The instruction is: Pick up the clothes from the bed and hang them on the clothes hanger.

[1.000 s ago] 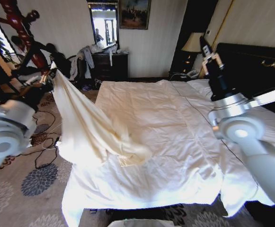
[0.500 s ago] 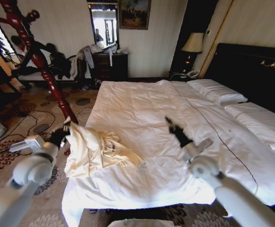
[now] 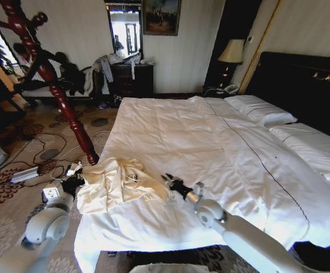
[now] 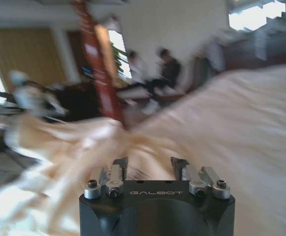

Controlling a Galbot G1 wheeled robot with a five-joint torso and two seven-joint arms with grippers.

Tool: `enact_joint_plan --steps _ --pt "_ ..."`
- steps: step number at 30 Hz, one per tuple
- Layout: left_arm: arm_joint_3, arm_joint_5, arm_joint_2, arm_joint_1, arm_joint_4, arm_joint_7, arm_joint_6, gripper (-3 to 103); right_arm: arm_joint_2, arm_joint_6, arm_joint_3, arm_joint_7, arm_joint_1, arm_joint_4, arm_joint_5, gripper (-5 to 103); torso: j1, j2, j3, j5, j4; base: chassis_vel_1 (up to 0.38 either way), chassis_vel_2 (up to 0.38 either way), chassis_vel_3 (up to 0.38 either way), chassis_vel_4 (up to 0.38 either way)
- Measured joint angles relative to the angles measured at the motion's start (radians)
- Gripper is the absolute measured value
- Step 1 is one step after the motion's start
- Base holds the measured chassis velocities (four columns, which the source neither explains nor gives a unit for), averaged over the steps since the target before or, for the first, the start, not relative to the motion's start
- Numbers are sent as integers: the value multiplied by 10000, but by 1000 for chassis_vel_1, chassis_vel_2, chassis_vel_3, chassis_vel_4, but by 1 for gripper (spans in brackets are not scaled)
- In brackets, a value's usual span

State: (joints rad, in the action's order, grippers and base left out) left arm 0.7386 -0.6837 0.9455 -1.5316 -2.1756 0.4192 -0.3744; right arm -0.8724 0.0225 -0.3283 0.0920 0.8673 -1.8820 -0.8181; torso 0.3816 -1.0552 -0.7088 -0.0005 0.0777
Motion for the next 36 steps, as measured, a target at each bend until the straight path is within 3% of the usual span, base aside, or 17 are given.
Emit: enact_joint_plan --steps 1,4,5,7,8,11,14,21,24,33,36 --pt "0 0 0 0 0 0 0 0 0 0 0 0 0 0 0 45 0 0 0 0 0 0 0 0 0" --pt "167 -795 302 536 -299 -56 262 0 -538 -719 -1159 -334 -914 114 -35 61 1 1 0 2 4 0 0 0 0" --pt "264 -993 275 678 -405 -18 243 0 -730 -753 -1454 -292 -1191 211 -209 67 2 1 0 5 4 0 0 0 0" --pt "297 -1052 250 720 -431 -8 234 0 -785 -753 -1528 -257 -1273 252 -267 67 2 1 -1 5 4 0 0 0 0" --pt "415 -1267 124 855 -518 26 219 0 -1017 -744 -1765 -98 -1526 400 -555 78 2 2 0 4 2 0 0 0 0" --pt "534 -1565 -20 981 -634 64 216 0 -1347 -674 -2009 144 -1733 564 -997 84 3 2 -1 2 3 0 0 0 0" --pt "588 -1769 -80 1061 -790 76 214 0 -1973 -566 -2360 348 -1957 962 -1272 97 3 2 -1 3 3 0 0 0 0" --pt "548 -1768 -93 1080 -860 87 205 0 -3124 -417 -2868 688 -2205 1822 -1693 101 2 2 0 3 1 0 0 0 0" --pt "512 -1775 -137 1155 -864 86 185 0 -3625 -255 -2965 922 -2407 2241 -2289 92 3 2 -1 3 0 0 0 0 0" --pt "510 -1985 -392 1337 -829 150 165 0 -3951 857 -2861 2361 -2658 2009 -4328 84 2 1 -1 3 3 0 0 0 0" --pt "524 -2010 -425 1339 -851 166 158 0 -4031 1062 -2811 2623 -2704 2009 -4595 84 3 1 -1 3 3 0 0 0 0"
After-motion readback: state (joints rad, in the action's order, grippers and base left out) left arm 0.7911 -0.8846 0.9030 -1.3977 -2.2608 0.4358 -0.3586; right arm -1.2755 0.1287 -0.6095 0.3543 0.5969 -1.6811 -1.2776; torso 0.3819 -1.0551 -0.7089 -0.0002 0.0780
